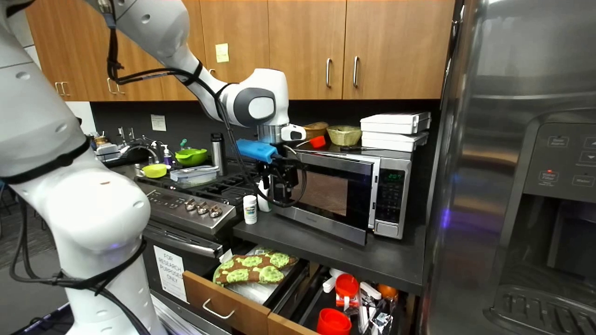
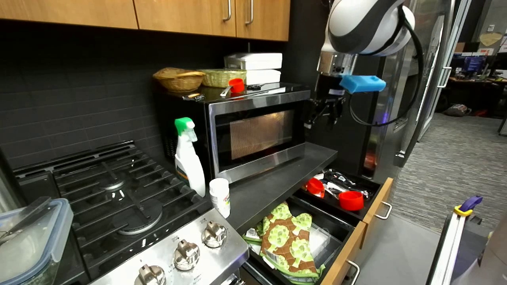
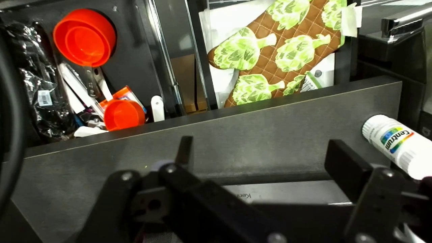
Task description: Close the microwave door
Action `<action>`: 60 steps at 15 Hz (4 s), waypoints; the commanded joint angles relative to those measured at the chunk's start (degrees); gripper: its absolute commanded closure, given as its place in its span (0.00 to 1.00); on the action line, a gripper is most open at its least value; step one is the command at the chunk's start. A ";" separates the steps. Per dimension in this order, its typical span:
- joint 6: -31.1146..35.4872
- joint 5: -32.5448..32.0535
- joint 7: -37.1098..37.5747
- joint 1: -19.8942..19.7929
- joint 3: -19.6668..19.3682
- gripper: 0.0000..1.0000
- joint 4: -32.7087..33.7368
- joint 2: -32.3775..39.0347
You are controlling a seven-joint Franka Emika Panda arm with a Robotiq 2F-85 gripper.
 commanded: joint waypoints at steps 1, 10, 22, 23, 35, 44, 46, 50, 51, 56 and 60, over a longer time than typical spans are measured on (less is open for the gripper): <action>0.57 -1.75 1.80 -1.10 0.82 0.00 3.81 4.85; 2.63 -1.18 2.55 -0.46 1.18 0.00 10.06 14.24; 4.71 -1.55 9.59 0.30 2.31 0.00 20.09 24.58; 5.11 -1.82 10.53 0.33 2.25 0.00 20.68 25.16; 7.21 -8.73 26.85 2.23 1.76 0.00 21.63 26.82; 5.55 -8.08 25.85 2.28 2.28 0.00 21.59 26.58; 4.91 -7.54 23.48 2.16 2.53 0.00 21.59 26.50; 3.99 -8.27 22.19 2.23 2.55 0.00 21.76 26.58; 3.63 -8.03 21.63 2.24 2.64 0.00 21.69 26.51; 5.03 -7.76 22.71 2.14 2.48 0.00 20.97 26.48; 5.03 -7.76 22.72 2.14 2.48 0.00 20.97 26.48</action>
